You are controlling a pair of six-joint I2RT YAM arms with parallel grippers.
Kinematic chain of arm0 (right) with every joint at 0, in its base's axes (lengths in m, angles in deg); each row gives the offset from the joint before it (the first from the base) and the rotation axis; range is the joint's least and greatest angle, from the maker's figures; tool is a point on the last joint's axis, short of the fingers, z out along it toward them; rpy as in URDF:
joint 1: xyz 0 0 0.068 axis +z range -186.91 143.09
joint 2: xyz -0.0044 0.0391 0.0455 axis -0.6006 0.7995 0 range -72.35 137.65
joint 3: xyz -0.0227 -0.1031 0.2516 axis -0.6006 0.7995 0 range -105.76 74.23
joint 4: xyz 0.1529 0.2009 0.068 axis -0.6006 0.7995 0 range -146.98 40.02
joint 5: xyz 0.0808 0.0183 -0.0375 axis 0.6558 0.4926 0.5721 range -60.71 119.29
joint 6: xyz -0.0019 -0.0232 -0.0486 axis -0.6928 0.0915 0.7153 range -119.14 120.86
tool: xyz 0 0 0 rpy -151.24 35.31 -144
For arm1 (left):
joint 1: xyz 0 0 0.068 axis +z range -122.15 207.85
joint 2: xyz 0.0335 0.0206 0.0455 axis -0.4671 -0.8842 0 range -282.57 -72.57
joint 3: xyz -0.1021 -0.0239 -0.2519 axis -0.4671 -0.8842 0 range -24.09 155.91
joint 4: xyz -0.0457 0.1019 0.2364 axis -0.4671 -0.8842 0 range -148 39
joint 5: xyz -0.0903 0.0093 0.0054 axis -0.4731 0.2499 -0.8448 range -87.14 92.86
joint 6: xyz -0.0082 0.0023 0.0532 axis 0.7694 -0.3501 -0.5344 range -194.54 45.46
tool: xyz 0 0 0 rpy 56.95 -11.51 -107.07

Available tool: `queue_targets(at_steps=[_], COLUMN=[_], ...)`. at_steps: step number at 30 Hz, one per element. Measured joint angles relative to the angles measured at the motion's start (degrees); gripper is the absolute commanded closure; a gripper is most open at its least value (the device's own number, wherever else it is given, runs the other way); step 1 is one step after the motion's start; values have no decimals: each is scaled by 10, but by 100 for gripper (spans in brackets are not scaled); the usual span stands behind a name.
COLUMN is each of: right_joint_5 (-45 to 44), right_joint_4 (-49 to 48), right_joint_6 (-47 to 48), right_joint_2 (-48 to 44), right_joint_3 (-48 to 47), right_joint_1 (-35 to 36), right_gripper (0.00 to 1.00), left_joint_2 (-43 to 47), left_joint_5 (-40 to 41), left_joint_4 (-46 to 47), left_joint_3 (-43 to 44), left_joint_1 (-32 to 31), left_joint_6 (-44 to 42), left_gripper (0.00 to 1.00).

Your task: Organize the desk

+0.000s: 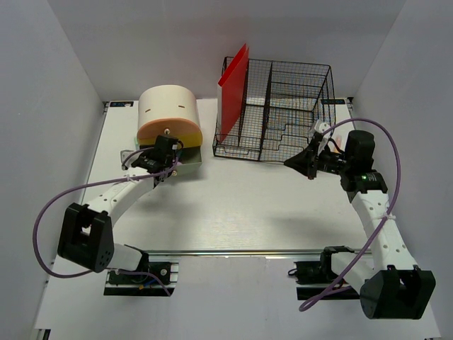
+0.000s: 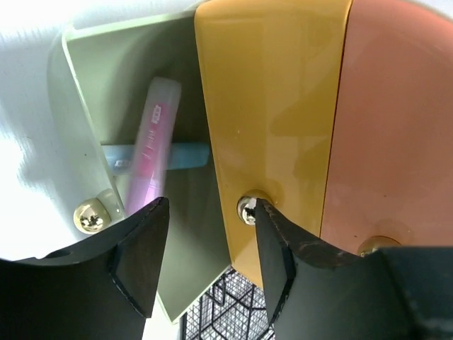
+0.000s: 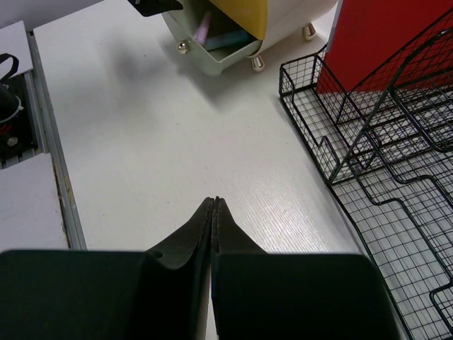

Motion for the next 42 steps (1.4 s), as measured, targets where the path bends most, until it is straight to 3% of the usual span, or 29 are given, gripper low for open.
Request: queue_targets(at_steps=[3, 5, 7, 8, 10, 11, 13, 14, 15, 16, 18, 19, 25, 31, 33, 35, 37, 40, 42], right_joint_5=[11, 25, 38, 44, 54, 56, 54, 51, 45, 35, 5, -12, -136, -340, -395, -440, -482, -532, -551], right_joint_4=[5, 16, 30, 36, 45, 48, 56, 62, 73, 84, 101, 113, 221, 262, 267, 268, 269, 271, 270], right_joint_6=[5, 19, 35, 45, 58, 64, 74, 77, 80, 83, 89, 92, 123, 104, 90, 74, 56, 25, 13], right_joint_2=[0, -1, -5, -9, -21, -30, -45, -52, -55, -56, -57, -60, -103, -119, -113, -104, -103, -95, -75], right_joint_3=[0, 0, 0, 0, 0, 0, -1, -3, -10, -20, -36, -40, -43, -49, -49, -46, -37, -31, -32], right_joint_1=[-4, -7, -10, -11, -13, -14, -15, -18, -22, -26, -34, -37, -47, -57, -63, -69, -76, -89, -101], right_gripper=[100, 99, 90, 79, 71, 65, 64, 64, 64, 65, 69, 73, 99, 100, 100, 100, 90, 53, 42], left_joint_2=[3, 14, 39, 59, 103, 126, 169, 190, 208, 221, 233, 234, 206, 213, 217, 226, 240, 271, 293], left_joint_5=[-9, -17, -32, -46, -79, -104, -165, -200, -235, -268, -333, -363, -495, -573, -595, -608, -610, -608, -606], left_joint_4=[10, 22, 43, 57, 89, 110, 154, 176, 189, 194, 192, 188, 141, 131, 129, 118, 110, 106, 106], left_joint_3=[-3, -4, -11, -17, -33, -42, -63, -75, -84, -89, -89, -87, -82, -92, -92, -92, -92, -94, -96], left_joint_1=[2, 3, 3, 3, 4, 4, 4, 4, 4, 4, 4, 4, 4, 4, 4, 4, 4, 4, 4], left_joint_6=[-9, -27, -63, -97, -165, -214, -308, -364, -415, -462, -546, -584, -740, -829, -849, -868, -878, -886, -888], left_gripper=[50, 67, 81, 93, 99, 97, 89, 80, 58, 47, 28, 26, 24, 45, 43, 34, 30, 27, 27])
